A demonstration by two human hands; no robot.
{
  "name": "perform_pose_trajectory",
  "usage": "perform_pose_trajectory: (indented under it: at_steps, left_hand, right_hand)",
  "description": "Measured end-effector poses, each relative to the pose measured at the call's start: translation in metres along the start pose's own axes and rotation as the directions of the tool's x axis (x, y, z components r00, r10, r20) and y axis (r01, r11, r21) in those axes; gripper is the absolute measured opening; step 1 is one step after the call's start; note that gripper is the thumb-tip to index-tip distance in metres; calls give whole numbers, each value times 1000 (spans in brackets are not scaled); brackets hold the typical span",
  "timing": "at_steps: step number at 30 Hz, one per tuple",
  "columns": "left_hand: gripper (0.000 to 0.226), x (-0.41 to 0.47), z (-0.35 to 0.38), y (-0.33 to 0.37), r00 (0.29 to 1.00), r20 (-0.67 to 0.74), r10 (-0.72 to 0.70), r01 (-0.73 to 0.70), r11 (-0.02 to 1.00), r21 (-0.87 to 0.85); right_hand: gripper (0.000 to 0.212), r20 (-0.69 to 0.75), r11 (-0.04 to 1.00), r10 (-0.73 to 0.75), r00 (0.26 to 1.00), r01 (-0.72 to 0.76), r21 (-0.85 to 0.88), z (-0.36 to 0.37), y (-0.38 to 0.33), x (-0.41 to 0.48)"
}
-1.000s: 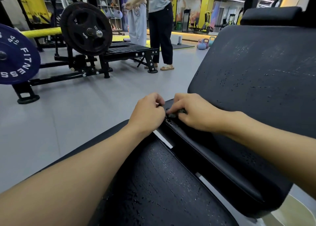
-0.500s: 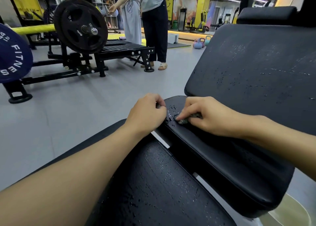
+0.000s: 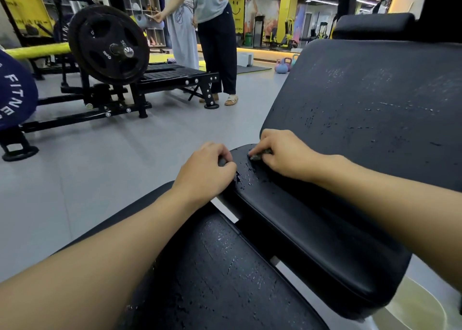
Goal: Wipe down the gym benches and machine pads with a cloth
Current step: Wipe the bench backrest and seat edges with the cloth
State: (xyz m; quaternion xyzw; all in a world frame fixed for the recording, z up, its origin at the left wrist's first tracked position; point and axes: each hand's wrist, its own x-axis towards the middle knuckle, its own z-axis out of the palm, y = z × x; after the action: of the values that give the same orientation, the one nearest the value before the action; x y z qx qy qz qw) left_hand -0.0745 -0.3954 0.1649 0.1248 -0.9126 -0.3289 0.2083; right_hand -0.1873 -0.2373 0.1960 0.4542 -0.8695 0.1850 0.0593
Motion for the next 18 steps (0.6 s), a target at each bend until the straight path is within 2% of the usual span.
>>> perform_pose_trajectory:
  at_steps: [6,11,16,18]
  left_hand:
    - [20,2,1,0,1000,11,13,-13,1000,9]
    - [13,1,1,-1,1000,12,26,-26,999,24]
    - [20,2,2,-1,999,34,13,-13,1000,20]
    - [23,3,3,0,999,39,7,-8,1000,27]
  right_hand:
    - [36,39,993,-93,995,90,81,-13,5,-43]
    - [35,-28,999,41,999,-42,-20,-1,13,-1]
    - [33,63,997,-28,998,24,71,-22,12,-41]
    - [32,28,999,-25,999,24,34,-19,22,-29]
